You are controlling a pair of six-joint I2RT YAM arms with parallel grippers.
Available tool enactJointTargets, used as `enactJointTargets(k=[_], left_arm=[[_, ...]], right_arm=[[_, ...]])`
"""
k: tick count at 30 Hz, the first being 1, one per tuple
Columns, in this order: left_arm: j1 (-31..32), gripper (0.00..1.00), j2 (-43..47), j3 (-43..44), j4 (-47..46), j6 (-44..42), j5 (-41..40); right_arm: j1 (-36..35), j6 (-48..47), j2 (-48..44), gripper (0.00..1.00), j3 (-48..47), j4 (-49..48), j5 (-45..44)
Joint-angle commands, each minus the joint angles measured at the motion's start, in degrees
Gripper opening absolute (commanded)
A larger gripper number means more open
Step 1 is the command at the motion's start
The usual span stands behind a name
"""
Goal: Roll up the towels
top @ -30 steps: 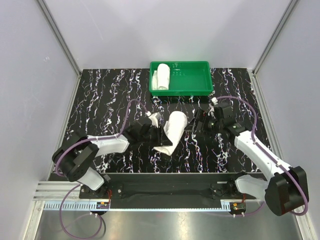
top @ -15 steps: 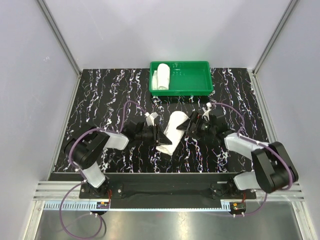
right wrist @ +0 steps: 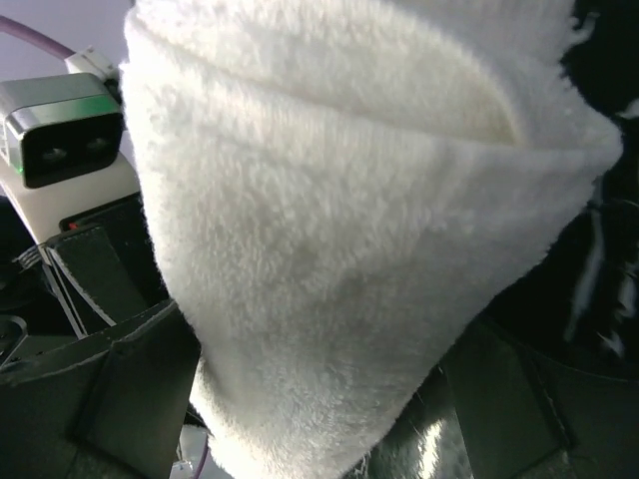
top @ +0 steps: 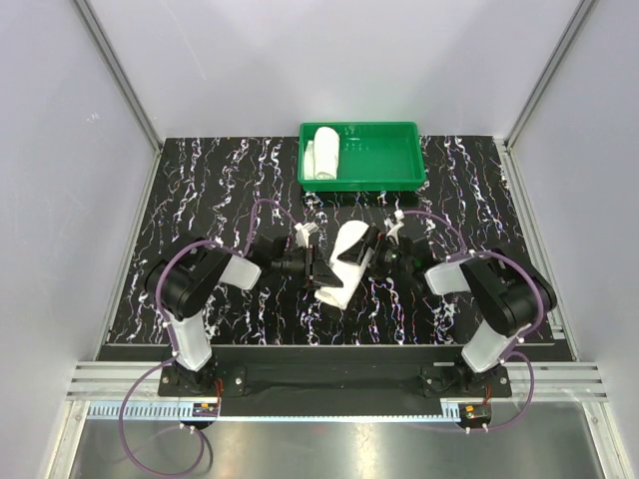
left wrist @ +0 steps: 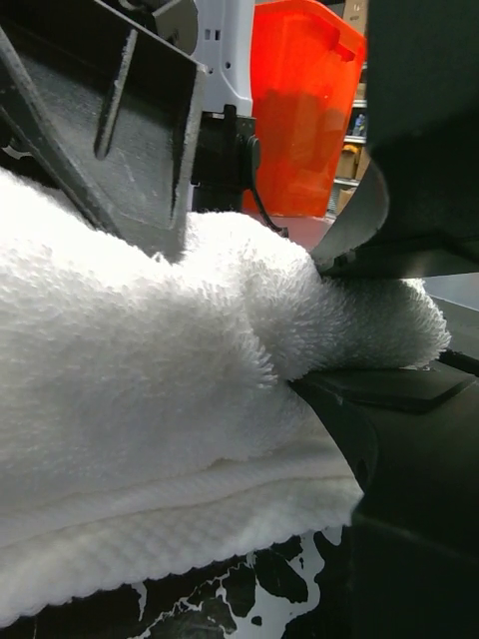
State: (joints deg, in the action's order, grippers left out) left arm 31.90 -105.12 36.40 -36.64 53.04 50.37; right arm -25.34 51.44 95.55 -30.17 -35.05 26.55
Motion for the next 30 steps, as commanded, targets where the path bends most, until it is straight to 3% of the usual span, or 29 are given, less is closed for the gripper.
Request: enactJointTargets(k=[1,4,7,8,12,17,21,26,30], left_arm=[[0.36,0.24,-5.27,-1.95,12.12,-3.99,-3.79],[0.36,0.25,-6.67,-2.12,11.52,-3.91,-3.26],[0.36,0.26,-7.64,-2.56,9.76,-2.85,-2.56],[0.36,0.27,-7.21,-2.74,9.49,-2.59,-2.47],[0.44,0.35,-3.36,-3.09,10.53,-2.94,-3.52],[0.36,0.56,4.65,-2.65,19.4,-6.01,-6.51],[0.44,0.67,16.66,-3.88,25.47,-7.42,-9.49],[0.44,0.73,29.25,-5.29,34.17,-11.28,-13.98],[0.44,0.74,36.02,-8.8,34.8,-13.04,-15.39]], right_arm=[[-3.92,0.85,5.34,1.0,-0.58,-4.06,-2.55],[-4.8,1.64,7.98,0.98,-0.94,-7.04,-2.73],[-5.15,2.44,9.39,0.75,-1.2,-10.38,-1.76],[-5.15,2.78,9.31,0.56,-1.29,-10.91,-1.67],[-5.15,2.0,7.38,0.31,-2.69,-8.82,-1.32],[-4.81,-2.73,2.46,0.25,-7.43,0.4,-1.85],[-1.74,-6.17,-3.34,0.25,-15.24,12.07,-1.15],[5.3,-11.08,-5.38,0.26,-28.42,22.9,0.17],[9.78,-13.47,1.38,0.26,-46.49,30.64,2.54]])
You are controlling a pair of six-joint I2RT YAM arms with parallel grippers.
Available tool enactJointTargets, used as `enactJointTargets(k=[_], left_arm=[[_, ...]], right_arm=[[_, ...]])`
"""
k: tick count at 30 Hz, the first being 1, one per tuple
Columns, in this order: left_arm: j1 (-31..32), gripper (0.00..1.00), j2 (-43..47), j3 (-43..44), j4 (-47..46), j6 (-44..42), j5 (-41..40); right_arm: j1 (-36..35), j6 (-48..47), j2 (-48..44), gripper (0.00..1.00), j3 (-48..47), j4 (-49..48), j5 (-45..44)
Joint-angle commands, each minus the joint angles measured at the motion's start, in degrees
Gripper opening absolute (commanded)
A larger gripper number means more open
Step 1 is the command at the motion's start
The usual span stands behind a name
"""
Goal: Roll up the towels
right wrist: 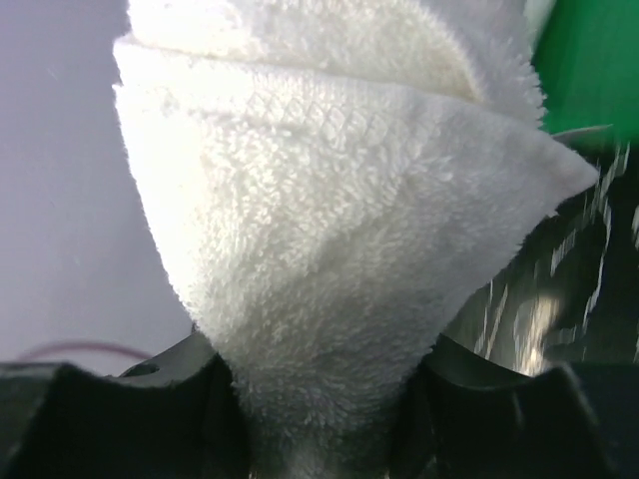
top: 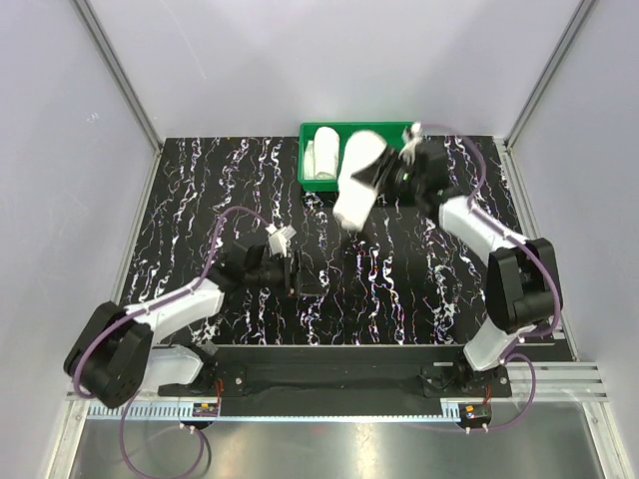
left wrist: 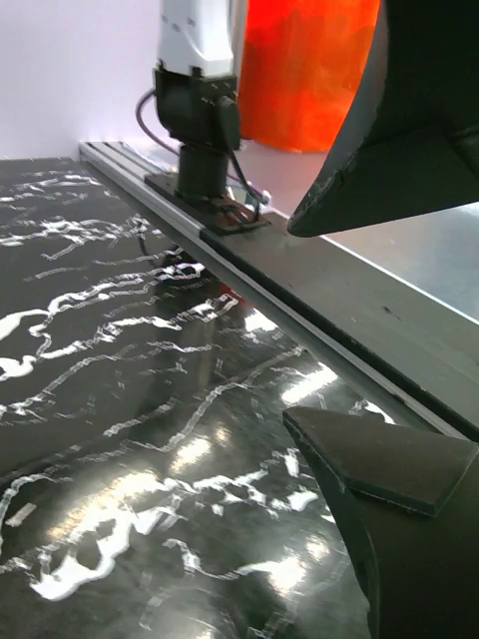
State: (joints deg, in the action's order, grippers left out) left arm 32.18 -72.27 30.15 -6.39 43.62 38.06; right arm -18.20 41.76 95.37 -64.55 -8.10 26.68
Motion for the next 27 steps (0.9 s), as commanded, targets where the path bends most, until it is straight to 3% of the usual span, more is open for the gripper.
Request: enactJointTargets(k=[1,7,13,18,23,27], left_arm=[[0.16,0.74,3.62,-4.12,3.59,-3.71,-3.08],[0.25,0.74,6.96,-11.95,-4.23,0.06,-1.59],[0.25,0.74,7.5,-14.68,-5.03,-0.2,-3.08],[0.25,0.73,5.04,-15.82,-7.31,0.15,-2.64],[0.25,0.73,2.76,-16.0,-8.63,-0.11,-3.26],[0.25,0.73,-1.55,-15.74,-13.1,0.59,-2.21]], right_arm=[[3.34,-4.05,3.22,0.26,-15.04,4.31,3.46],[8.7,-2.56,21.58,0.26,-38.77,5.2,9.7],[9.32,-2.38,45.05,0.27,-62.85,7.57,12.78],[9.23,-5.45,66.06,0.28,-90.86,22.94,11.91],[9.23,-8.27,66.35,0.32,-86.19,23.22,7.96],[7.65,-10.9,70.82,0.44,-92.85,31.81,7.08]])
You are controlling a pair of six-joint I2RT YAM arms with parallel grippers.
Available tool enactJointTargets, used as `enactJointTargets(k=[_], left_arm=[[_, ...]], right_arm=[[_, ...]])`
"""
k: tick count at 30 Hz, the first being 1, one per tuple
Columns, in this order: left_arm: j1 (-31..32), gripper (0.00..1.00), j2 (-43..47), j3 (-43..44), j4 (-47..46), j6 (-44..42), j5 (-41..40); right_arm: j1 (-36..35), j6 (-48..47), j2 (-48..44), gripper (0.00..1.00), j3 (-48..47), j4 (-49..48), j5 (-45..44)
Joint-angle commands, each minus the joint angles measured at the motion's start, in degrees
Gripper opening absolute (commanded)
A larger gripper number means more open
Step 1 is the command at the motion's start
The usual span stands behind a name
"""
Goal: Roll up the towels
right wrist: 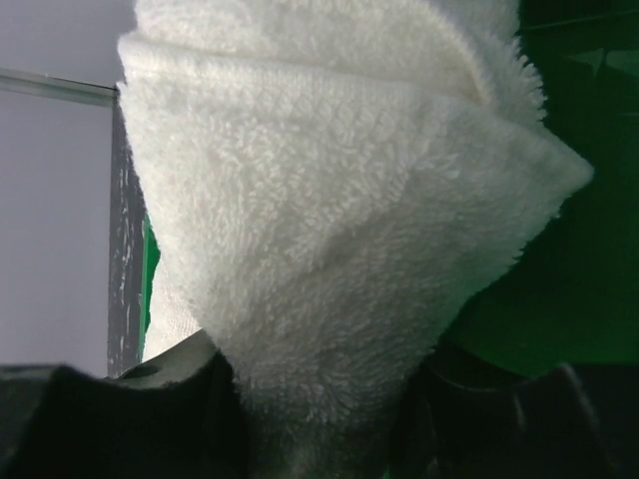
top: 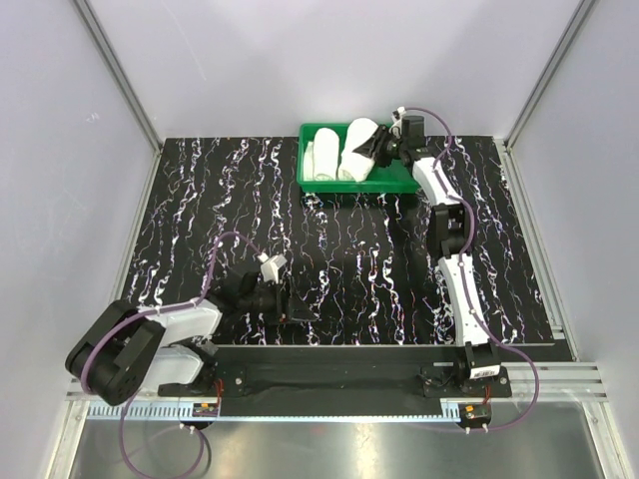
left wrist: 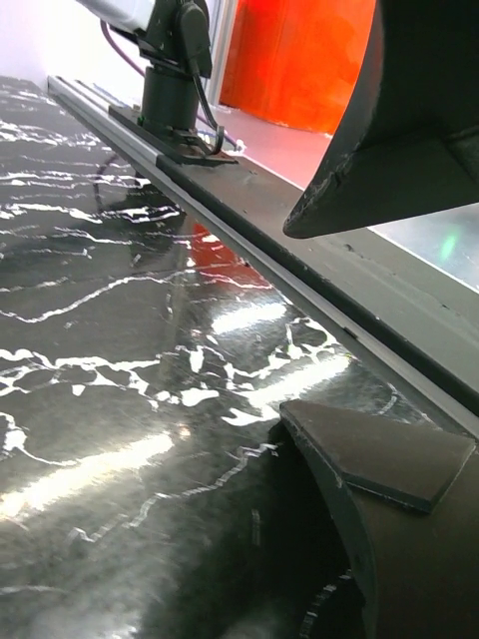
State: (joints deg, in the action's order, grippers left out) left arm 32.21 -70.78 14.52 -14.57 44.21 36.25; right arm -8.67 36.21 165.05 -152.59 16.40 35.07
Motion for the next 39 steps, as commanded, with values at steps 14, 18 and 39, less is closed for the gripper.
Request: enactJointTargets(k=[14,18,39], left_arm=[[0.23,0.71,-8.4,1.3,-6.53,0.35,0.23],[0.23,0.7,-8.41,1.91,-6.44,0.71,0.4],[0.58,0.7,-6.47,2.97,-3.01,-0.08,-0.92]], right_arm=[[-4.34,-13.7,-3.68,0.98,0.45,13.56,-15.37],[-3.73,-15.02,-7.46,1.0,4.4,14.36,-16.44],[-3.37,-15.38,-22.14,0.99,18.11,12.78,-12.92]])
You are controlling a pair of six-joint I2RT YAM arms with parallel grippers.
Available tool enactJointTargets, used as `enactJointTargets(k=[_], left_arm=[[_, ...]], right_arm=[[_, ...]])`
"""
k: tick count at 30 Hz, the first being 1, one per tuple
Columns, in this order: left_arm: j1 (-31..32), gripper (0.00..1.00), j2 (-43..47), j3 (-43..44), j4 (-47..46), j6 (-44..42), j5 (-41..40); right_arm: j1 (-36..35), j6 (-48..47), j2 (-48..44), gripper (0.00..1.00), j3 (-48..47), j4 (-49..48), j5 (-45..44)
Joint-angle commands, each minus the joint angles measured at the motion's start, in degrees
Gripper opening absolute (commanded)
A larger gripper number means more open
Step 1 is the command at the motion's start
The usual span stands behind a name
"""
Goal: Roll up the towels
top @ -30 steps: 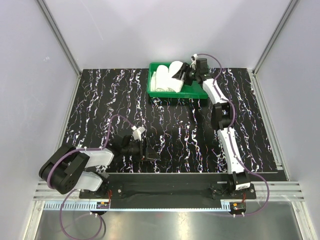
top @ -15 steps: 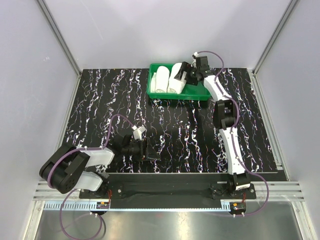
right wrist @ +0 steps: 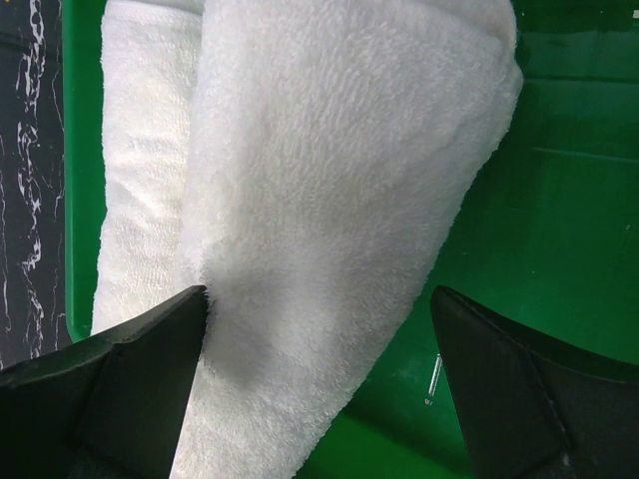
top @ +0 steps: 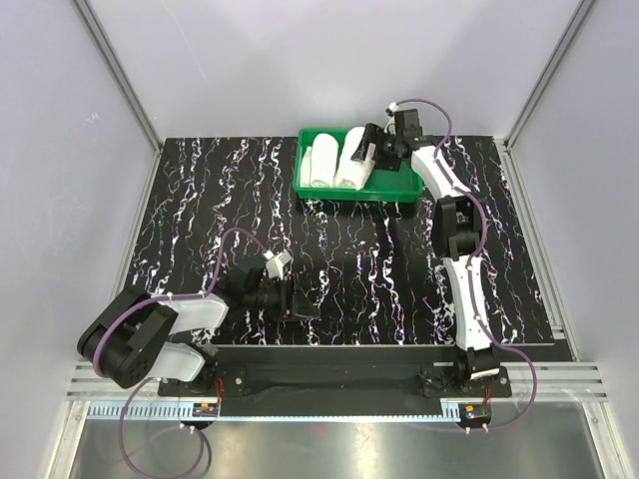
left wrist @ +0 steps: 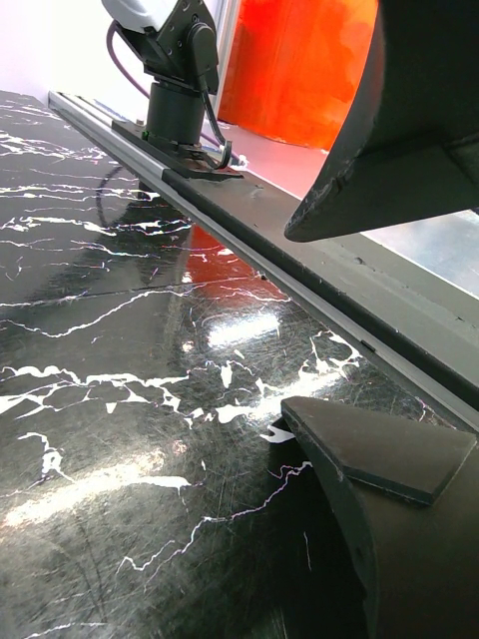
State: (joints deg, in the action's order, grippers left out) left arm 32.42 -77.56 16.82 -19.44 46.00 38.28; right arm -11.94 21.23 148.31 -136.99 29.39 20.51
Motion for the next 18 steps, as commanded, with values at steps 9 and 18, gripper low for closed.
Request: enactJointTargets(k=[9,18], left_arm=[[0.62,0.7,0.3,0.93,1.86,-1.61,-3.3],[0.88,0.7,0.39,1.37,2.04,-1.35,-3.39]], right_arm=[[-0.1,-0.67,-9.35,0.99,5.33,-1.61,1.72],[-0.18,-0.67,-12.78,0.99,7.52,-1.53,1.98]])
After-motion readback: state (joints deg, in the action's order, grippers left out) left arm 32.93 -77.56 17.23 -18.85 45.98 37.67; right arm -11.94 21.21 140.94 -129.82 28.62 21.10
